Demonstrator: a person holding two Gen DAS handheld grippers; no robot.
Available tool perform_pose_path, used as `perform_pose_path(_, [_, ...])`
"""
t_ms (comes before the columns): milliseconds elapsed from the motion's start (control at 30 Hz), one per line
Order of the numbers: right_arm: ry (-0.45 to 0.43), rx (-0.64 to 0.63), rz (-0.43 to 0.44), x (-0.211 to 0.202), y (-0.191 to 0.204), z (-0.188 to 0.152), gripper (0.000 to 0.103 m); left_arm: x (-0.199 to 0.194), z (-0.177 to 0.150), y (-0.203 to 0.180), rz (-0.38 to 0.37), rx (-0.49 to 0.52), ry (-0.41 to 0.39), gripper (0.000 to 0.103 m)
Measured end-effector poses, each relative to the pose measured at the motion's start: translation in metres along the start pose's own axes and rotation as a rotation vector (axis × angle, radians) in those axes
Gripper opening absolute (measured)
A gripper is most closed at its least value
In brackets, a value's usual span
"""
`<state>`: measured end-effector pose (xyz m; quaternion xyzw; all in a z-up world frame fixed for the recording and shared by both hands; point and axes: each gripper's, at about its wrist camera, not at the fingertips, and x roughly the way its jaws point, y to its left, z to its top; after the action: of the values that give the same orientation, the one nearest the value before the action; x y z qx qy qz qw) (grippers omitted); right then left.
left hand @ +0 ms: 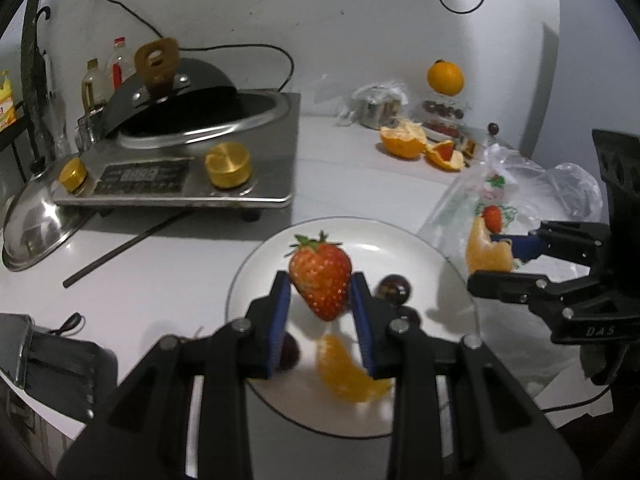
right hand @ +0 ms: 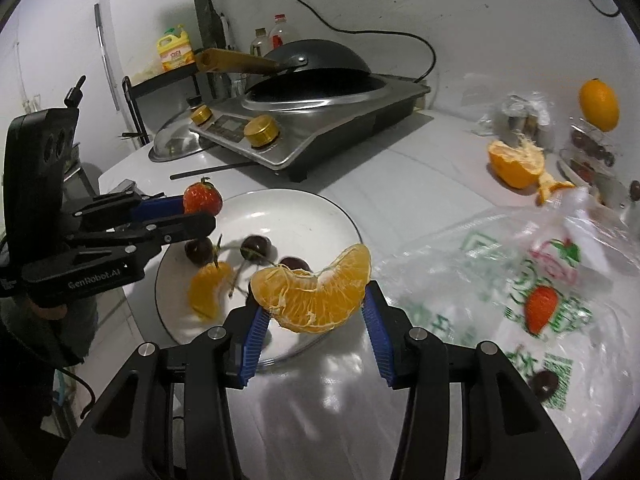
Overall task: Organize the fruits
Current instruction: 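Carry the strawberry over the white plate with the left tool while the right tool carries the segment, then open the right tool to set the segment on the plate while the left tool releases the strawberry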
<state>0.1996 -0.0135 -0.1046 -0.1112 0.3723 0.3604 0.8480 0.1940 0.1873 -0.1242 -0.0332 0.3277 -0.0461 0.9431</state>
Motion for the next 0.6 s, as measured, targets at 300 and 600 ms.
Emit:
perform_pose_path(300, [0.006, -0.006, 0.028, 0.031, 0.008, 0.022, 0.049, 0.023, 0.002, 0.021, 0.009, -0.017, 0.024, 0.031])
perform_pose_path(600, [0.046, 0.084, 0.048, 0.064, 0.005, 0.036, 0.049, 0.036, 0.001, 0.022, -0.036, -0.029, 0.069, 0.033])
